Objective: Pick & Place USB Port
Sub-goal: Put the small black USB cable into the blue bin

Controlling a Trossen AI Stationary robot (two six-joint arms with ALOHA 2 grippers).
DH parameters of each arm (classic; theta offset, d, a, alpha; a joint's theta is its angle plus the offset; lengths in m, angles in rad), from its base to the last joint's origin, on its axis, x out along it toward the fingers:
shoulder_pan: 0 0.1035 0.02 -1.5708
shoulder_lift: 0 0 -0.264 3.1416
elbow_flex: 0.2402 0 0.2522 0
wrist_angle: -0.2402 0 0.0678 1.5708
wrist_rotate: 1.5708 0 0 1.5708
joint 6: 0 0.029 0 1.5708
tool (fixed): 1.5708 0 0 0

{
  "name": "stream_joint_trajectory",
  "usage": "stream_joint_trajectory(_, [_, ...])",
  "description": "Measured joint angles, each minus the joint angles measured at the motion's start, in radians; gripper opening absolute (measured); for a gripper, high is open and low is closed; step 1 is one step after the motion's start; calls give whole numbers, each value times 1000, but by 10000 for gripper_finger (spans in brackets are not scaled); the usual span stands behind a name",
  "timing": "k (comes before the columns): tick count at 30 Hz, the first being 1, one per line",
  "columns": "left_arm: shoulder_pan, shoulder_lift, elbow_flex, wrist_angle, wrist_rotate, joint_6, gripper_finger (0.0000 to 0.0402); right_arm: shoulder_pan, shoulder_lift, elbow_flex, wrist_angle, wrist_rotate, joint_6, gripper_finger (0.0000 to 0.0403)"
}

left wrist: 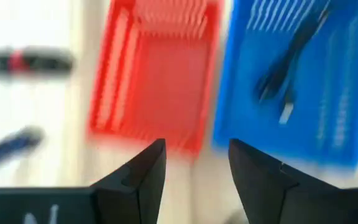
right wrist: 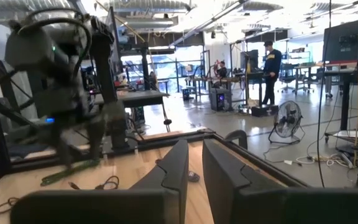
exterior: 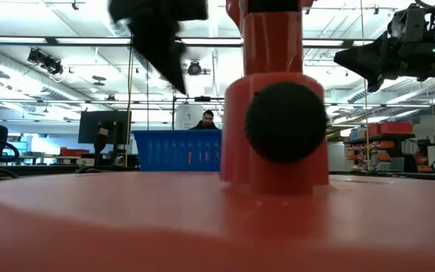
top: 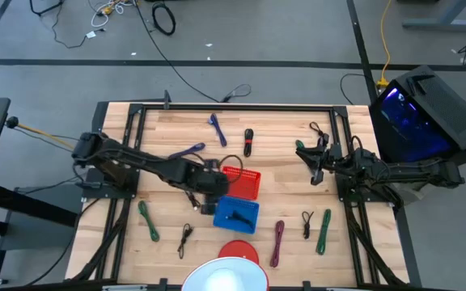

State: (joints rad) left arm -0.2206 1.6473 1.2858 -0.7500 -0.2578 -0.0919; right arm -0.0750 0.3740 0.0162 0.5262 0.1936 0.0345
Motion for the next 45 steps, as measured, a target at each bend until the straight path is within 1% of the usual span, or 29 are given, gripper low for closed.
stream_joint_trajectory(5, [-40, -3, -1, -290, -4, 82, 176, 0, 0, 0, 1, 1, 0, 49])
stream_joint_trajectory(10, [-100, 45, -1, -420, -52, 185, 176, 0, 0, 0, 3, 13, 3, 49])
stream_joint_trajectory(17, [-152, 129, -1, -382, -71, 248, 176, 0, 0, 0, 4, 27, 10, 49])
stream_joint_trajectory(21, [-153, 187, -1, -367, -38, 259, 176, 0, 0, 0, 4, 27, 10, 49])
stream_joint_trajectory(25, [-149, 231, -1, -366, -31, 261, 176, 0, 0, 0, 4, 27, 10, 49])
stream_joint_trajectory(29, [-141, 259, -1, -331, 51, 280, 176, 0, 0, 0, 4, 27, 10, 49])
stream_joint_trajectory(38, [-125, 270, -6, -310, 41, 290, 176, 0, 0, 0, 3, 26, 10, 49])
stream_joint_trajectory(41, [-116, 270, -52, -245, 59, 299, 176, 0, 0, 0, 3, 24, 10, 49])
stream_joint_trajectory(45, [-108, 268, -113, -252, 48, 290, 176, 0, 0, 0, 3, 24, 10, 49])
